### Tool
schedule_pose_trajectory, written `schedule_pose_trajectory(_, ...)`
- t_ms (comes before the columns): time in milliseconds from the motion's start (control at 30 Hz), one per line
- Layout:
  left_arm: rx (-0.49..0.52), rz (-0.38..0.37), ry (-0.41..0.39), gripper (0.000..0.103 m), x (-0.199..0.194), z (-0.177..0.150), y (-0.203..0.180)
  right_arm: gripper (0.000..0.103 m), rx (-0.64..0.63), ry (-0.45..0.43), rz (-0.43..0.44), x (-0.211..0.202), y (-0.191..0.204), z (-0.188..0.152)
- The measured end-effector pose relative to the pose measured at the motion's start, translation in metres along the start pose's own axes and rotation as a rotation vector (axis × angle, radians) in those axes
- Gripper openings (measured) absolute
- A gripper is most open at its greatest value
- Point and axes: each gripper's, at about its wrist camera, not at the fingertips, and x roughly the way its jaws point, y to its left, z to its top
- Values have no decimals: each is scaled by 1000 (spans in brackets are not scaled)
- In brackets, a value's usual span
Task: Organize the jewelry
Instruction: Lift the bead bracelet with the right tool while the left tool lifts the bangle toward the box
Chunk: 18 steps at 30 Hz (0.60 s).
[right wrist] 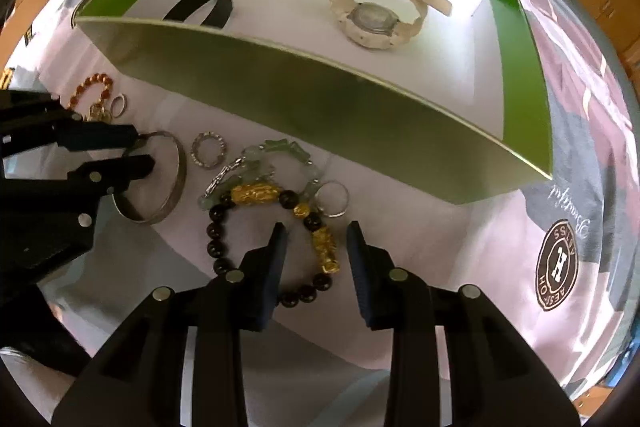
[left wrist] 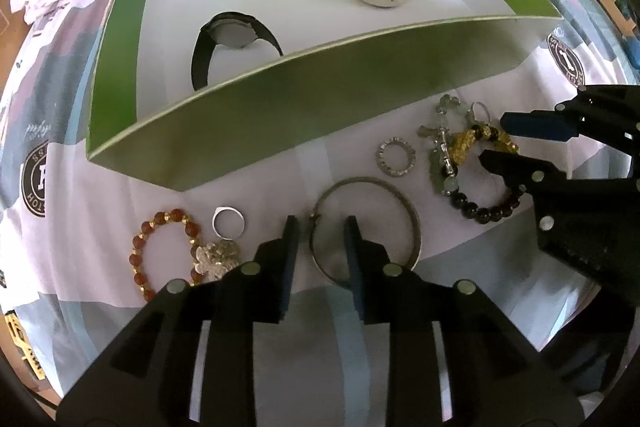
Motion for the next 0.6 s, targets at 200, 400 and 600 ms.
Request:
schedule_pose_trajectory(200, 7, -25, -31, 6, -3, -3, -10, 12, -31, -17, 12, -14, 21, -10)
schedule_pose_trajectory(400, -8, -55, -64, 5, -14, -3, -9, 12, 19, -116, 113, -47, -3, -6)
schedule_pose_trajectory(600, 2, -92, -178, 5, -58, -2, -5, 11, 97, -231, 246, -82, -32, 4)
